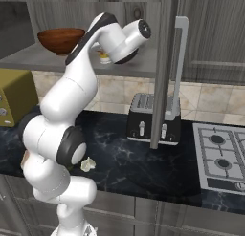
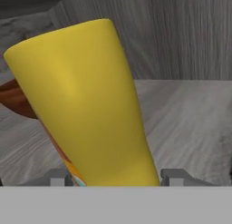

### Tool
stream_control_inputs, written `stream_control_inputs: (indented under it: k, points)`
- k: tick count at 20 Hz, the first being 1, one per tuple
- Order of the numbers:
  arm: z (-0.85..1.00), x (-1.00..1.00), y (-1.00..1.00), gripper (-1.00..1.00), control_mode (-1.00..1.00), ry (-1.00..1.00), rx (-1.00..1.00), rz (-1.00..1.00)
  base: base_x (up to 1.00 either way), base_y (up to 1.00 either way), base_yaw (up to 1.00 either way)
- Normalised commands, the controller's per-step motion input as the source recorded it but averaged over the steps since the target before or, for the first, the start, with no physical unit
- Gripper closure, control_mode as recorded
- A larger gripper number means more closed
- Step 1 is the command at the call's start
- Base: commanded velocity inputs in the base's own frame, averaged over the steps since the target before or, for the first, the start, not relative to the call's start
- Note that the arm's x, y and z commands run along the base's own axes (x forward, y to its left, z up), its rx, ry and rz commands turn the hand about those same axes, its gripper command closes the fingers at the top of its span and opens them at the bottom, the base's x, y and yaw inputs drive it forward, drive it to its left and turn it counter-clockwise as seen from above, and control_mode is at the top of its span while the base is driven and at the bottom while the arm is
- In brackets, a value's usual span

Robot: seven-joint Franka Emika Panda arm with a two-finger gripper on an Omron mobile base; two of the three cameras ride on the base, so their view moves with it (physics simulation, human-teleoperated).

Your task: Open the cabinet. Place the bowl and condiment on the counter. Then place the lime and garlic on the cutting board.

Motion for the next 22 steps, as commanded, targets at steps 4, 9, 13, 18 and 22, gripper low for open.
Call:
stream_control_inputs:
  k: [4, 9, 13, 18, 22]
  points:
    - [0.04, -0.44, 0.0, 1.0, -1.0, -0.09, 0.01, 0.01, 0.0, 0.0, 0.0]
    - [0.03, -0.87, 0.14, 1.0, -1.0, -0.21, 0.0, -0.02, 0.0, 0.0, 0.0]
    - [0.02, -0.99, 0.33, 1.0, -1.0, -0.2, 0.0, -0.14, 0.0, 0.0, 0.0]
    - [0.09, -0.95, 0.36, 1.0, -1.0, -0.12, 0.0, -0.23, 0.0, 0.0, 0.0]
    - [0.36, -1.0, 0.03, 1.0, -1.0, 0.0, 0.0, -0.25, 0.0, 0.0, 0.0]
